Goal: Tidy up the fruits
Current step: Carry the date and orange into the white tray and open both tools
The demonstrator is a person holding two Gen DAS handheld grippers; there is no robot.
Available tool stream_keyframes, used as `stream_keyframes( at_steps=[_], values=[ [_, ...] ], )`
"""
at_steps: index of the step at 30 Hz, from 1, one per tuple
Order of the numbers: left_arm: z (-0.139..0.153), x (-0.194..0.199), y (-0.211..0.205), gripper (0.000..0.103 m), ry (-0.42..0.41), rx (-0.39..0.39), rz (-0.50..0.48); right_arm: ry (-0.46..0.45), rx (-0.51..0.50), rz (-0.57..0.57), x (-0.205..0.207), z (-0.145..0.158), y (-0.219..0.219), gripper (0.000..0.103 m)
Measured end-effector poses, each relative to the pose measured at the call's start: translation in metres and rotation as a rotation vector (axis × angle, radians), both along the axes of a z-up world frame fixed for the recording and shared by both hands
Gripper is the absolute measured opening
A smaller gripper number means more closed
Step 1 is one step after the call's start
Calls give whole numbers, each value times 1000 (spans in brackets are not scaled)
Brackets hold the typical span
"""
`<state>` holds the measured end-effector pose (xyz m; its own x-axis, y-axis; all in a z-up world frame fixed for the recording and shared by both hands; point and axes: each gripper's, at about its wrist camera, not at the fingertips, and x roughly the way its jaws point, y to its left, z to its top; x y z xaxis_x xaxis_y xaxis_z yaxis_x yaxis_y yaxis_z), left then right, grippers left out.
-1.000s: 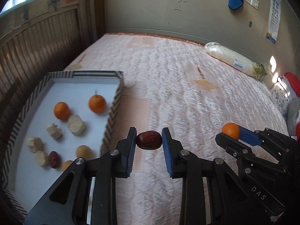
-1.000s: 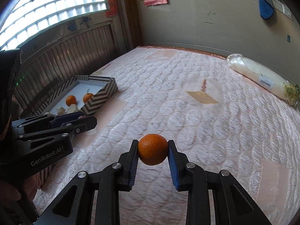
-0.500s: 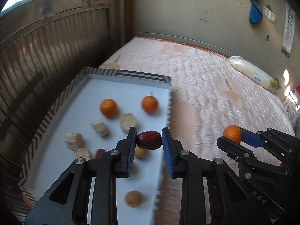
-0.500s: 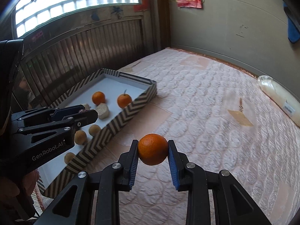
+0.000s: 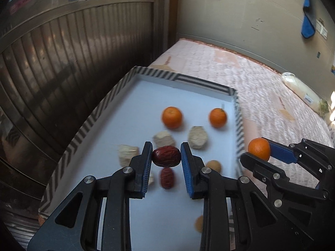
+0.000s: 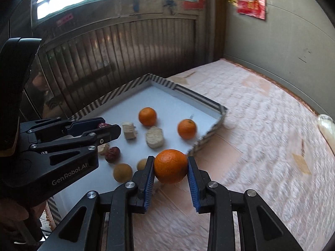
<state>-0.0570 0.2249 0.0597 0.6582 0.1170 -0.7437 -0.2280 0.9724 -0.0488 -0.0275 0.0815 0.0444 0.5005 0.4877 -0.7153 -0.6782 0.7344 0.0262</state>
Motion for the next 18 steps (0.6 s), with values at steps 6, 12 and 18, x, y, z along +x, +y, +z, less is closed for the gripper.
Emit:
stream_keyframes(
  at_steps=[6,12,18],
  values=[
    [-9,-1,16,27,36,-13,17,11,-26,33,13,-8,25,29],
    [-13,-2,17,27,55,-11,20,40,-49,54,24,-22,44,29],
    [-15,-2,17,29,59,0,39,54,-35,56,28,-31,48,30]
  ],
)
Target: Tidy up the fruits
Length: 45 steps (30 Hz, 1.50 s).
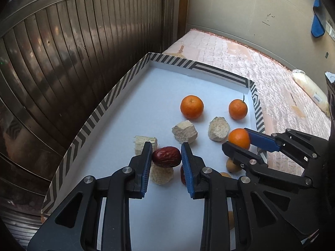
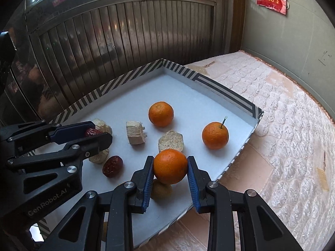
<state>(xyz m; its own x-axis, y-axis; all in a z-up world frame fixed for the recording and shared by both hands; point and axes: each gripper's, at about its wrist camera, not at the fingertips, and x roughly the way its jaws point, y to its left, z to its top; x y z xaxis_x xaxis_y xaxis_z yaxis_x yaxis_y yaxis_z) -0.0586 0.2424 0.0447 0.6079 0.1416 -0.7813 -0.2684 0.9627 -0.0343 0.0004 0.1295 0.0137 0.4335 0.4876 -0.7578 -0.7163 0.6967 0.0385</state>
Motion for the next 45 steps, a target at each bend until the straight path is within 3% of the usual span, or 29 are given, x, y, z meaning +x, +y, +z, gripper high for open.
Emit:
stream_keyframes(
  at_steps=[8,18,23,32,38,45],
  values=[
    [2,-3,2,60,-17,4,32,-17,60,-35,-8,10,-18,36],
    [14,-20,-12,60,-90,49,55,-131,111,-173,-36,31,-49,49],
    [18,-27,-15,60,-116,44,52,-121,134,-224,-40,30,-59,49],
    [18,-37,-15,61,-125,48,59,-128,134,-239,-47,30,-60,50],
    [20,-42,-17,61,-139,60,57,-145,131,-246,-50,32,-60,63],
    [22,-44,-17,61,-150,59,64,-143,130,-241,-51,33,-61,63]
  ],
)
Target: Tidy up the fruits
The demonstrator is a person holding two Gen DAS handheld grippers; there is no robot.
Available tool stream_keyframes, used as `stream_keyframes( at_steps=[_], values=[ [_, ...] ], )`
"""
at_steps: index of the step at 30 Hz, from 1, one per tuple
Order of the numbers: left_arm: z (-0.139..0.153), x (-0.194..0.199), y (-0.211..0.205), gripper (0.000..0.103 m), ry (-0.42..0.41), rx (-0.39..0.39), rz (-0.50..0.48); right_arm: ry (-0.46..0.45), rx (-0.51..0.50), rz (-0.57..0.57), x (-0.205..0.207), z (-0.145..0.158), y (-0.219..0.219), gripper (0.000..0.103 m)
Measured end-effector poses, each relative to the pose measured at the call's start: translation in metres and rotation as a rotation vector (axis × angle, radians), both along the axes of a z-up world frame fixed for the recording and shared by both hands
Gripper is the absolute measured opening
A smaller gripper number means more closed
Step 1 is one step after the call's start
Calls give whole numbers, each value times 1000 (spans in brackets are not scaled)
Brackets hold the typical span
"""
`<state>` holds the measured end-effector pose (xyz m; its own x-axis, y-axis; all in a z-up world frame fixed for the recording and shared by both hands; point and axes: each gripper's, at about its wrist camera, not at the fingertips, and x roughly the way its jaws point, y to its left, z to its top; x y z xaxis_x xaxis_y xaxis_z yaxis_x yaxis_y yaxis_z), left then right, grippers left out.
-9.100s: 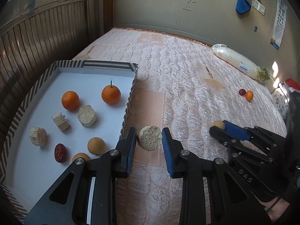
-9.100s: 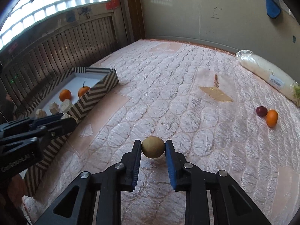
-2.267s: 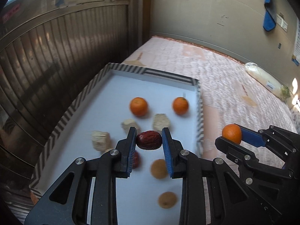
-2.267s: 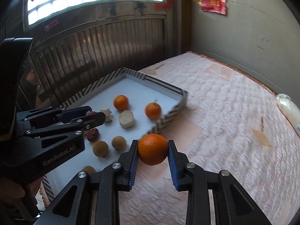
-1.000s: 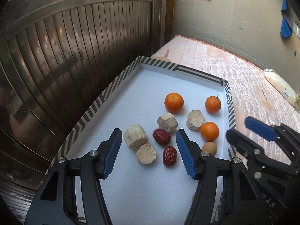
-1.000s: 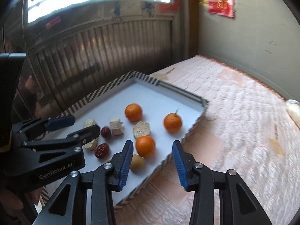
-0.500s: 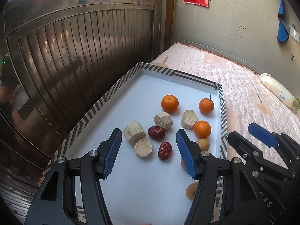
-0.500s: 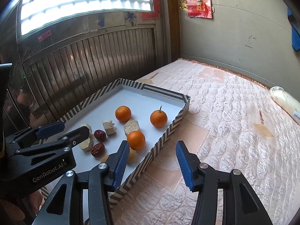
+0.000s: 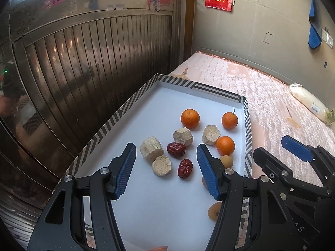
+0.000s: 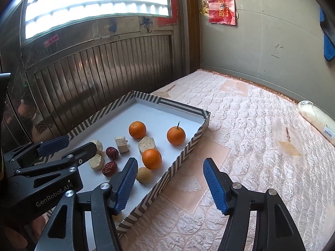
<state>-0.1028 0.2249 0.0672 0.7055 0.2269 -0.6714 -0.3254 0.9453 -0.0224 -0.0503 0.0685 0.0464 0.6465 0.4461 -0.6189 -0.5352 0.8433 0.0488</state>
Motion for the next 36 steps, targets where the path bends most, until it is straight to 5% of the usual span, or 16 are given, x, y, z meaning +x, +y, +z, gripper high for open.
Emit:
stream_keyframes(
  at_steps=[27,36],
  values=[
    [5,-5,-1,61,-44,9,27,18,-4,16,2,-4,1,63],
    [12,10,-45,61,-22,-7,-93,29,-20,-97,2,-2,-47,63]
  ],
)
